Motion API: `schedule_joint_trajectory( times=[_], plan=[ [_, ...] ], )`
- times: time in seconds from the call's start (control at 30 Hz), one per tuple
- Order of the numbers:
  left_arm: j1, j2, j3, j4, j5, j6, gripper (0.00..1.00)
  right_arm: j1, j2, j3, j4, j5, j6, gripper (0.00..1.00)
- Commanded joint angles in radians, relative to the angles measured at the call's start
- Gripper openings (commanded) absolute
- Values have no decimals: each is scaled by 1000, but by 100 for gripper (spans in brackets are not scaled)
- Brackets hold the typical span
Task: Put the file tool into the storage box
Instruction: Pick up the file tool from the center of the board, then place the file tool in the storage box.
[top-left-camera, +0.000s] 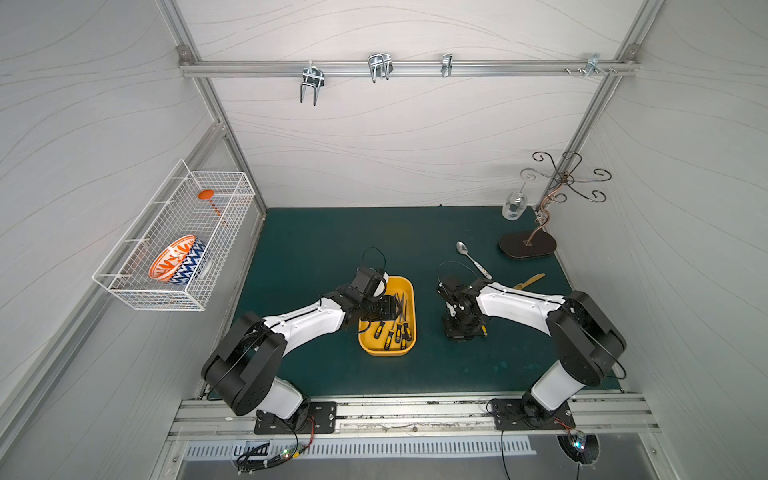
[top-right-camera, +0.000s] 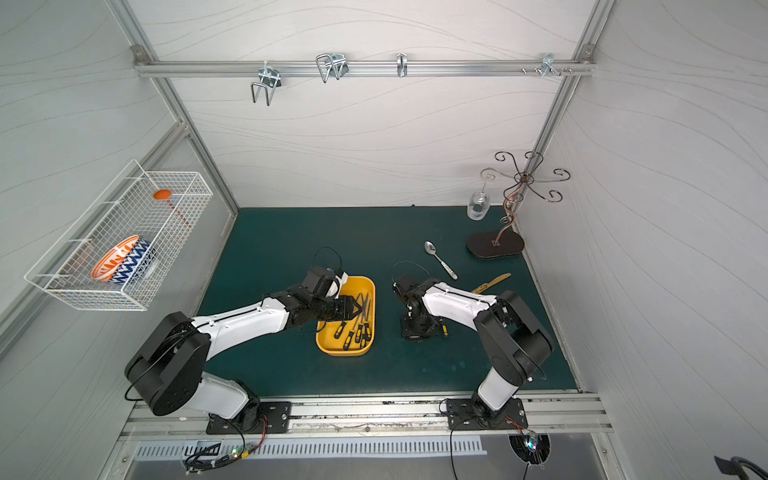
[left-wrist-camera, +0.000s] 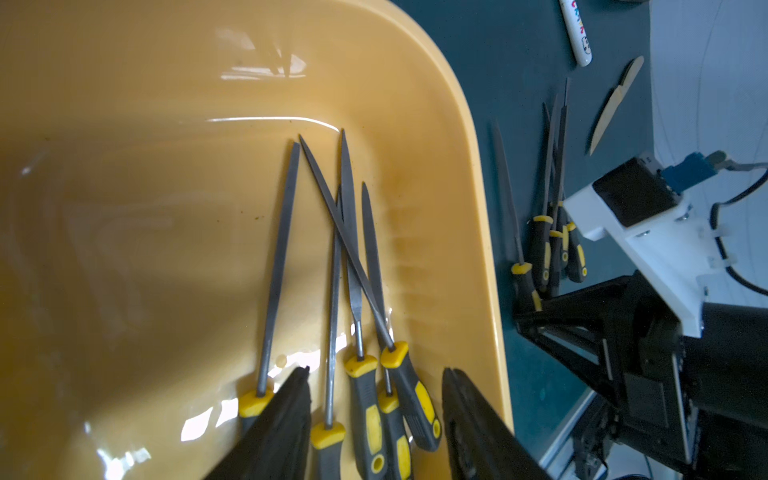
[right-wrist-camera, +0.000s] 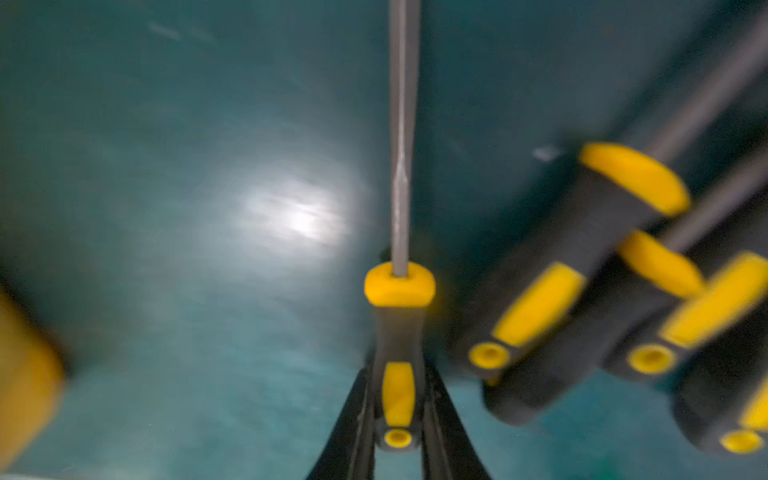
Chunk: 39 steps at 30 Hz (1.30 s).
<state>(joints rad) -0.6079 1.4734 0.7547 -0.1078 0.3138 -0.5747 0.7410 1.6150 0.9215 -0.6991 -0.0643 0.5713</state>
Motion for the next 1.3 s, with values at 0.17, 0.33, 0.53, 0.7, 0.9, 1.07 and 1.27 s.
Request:
schedule_joint_trajectory(
  times=[0.17,0.33,0.53,0.7,0.9,1.07,1.27],
  plan=[
    [1,-79,48,107,109,-16,60,12,-181,17,253,-316,-5,2],
    [1,-97,52,145,143,-37,61,48,-172,50,299,-456,-8,2],
    [2,-114,36,180,154,-51,61,103,-141,99,303,-472,-28,3],
    [2,-102,29,178,157,-48,36,115,-140,120,295,-470,-37,4],
    [3,-101,18,143,115,-34,0,114,-145,125,276,-442,-44,9],
    [2,-86,16,19,-63,7,2,111,-137,149,179,-303,-40,49],
    [1,28,81,-130,-144,43,16,68,-143,139,88,-97,-27,52]
  ],
)
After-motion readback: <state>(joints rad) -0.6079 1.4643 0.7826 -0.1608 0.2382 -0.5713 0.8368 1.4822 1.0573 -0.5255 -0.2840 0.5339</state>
